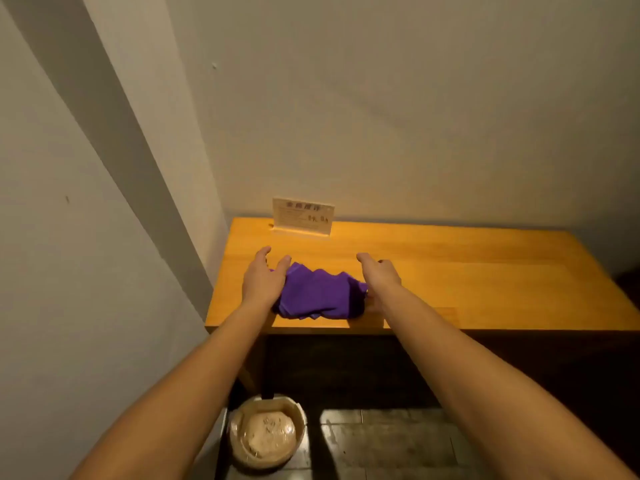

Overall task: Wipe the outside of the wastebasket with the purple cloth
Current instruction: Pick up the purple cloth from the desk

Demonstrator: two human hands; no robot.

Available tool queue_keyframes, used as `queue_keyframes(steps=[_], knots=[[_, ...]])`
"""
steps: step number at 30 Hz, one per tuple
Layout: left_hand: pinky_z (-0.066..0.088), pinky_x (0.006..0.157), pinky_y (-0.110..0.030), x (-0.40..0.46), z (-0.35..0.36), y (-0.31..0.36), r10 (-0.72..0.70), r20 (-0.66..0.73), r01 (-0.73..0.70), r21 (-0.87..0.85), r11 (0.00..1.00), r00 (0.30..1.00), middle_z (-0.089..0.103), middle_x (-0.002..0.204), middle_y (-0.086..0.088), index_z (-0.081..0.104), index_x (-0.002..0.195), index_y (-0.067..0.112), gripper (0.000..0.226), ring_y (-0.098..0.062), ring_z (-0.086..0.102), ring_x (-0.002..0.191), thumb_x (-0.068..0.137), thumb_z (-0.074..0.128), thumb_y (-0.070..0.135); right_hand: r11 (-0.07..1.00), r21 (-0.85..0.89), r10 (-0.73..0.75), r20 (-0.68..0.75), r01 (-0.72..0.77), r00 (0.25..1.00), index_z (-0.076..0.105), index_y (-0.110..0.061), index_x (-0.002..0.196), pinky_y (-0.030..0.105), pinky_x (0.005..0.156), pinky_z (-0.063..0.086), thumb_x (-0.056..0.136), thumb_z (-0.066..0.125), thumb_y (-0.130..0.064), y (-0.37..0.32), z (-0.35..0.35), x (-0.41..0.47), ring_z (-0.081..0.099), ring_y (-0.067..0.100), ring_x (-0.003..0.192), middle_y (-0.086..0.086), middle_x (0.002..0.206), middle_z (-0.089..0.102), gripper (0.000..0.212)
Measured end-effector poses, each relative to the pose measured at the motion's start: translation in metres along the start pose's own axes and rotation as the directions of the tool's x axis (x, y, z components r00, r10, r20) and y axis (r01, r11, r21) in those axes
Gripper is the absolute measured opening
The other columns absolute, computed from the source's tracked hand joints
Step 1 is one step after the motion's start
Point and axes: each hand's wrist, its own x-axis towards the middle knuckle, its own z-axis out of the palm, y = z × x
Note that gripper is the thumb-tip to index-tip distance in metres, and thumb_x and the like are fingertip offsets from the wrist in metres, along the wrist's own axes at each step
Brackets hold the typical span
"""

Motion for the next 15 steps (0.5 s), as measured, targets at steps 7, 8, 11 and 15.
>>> queue_keyframes(steps=[7,8,11,15], knots=[[0.051,0.066,-0.026,-0.013,0.028,-0.01,-0.201,0.088,0.218,-0.277,0.936,0.976,0.059,0.138,-0.01,0.048,0.144,0.017,0.067,-0.02,0.062,0.103,0.091,0.073,0.047,0.987,-0.129,-0.095,0.037,0.099,0.995,0.059,-0.002,0.131,0.043,0.093,0.054,0.091,0.065,-0.055,0.017,0.041,0.0,0.062,0.035,0.109,0.015,0.124,0.065,0.067],[0.053,0.063,-0.024,-0.017,0.03,-0.01,-0.238,0.109,0.262,-0.351,0.899,0.965,0.061,0.135,-0.01,0.051,0.141,0.015,0.063,-0.018,0.064,0.098,0.09,0.076,0.042,0.987,-0.107,-0.115,0.061,0.121,0.991,0.058,0.0,0.133,0.044,0.095,0.054,0.09,0.069,-0.054,0.017,0.042,-0.001,0.063,0.035,0.112,0.015,0.126,0.065,0.069],[0.06,0.064,-0.031,-0.031,0.03,-0.001,-0.315,0.219,0.382,-0.611,0.694,0.923,0.07,0.124,-0.014,0.057,0.137,0.01,0.053,-0.026,0.072,0.099,0.092,0.077,0.031,0.987,0.088,-0.148,0.202,0.132,0.968,0.064,0.002,0.125,0.04,0.088,0.06,0.088,0.08,-0.043,0.011,0.037,-0.014,0.072,0.028,0.102,0.016,0.119,0.073,0.061],[0.063,0.073,-0.036,-0.061,0.016,0.013,-0.2,0.343,0.396,-0.828,0.398,0.918,0.076,0.12,-0.018,0.064,0.13,0.005,0.043,-0.029,0.076,0.104,0.093,0.075,0.024,0.946,0.261,-0.287,0.406,0.19,0.868,0.075,-0.005,0.106,0.026,0.067,0.06,0.089,0.081,-0.034,-0.004,0.001,-0.044,0.077,0.018,0.081,0.012,0.099,0.081,0.034]])
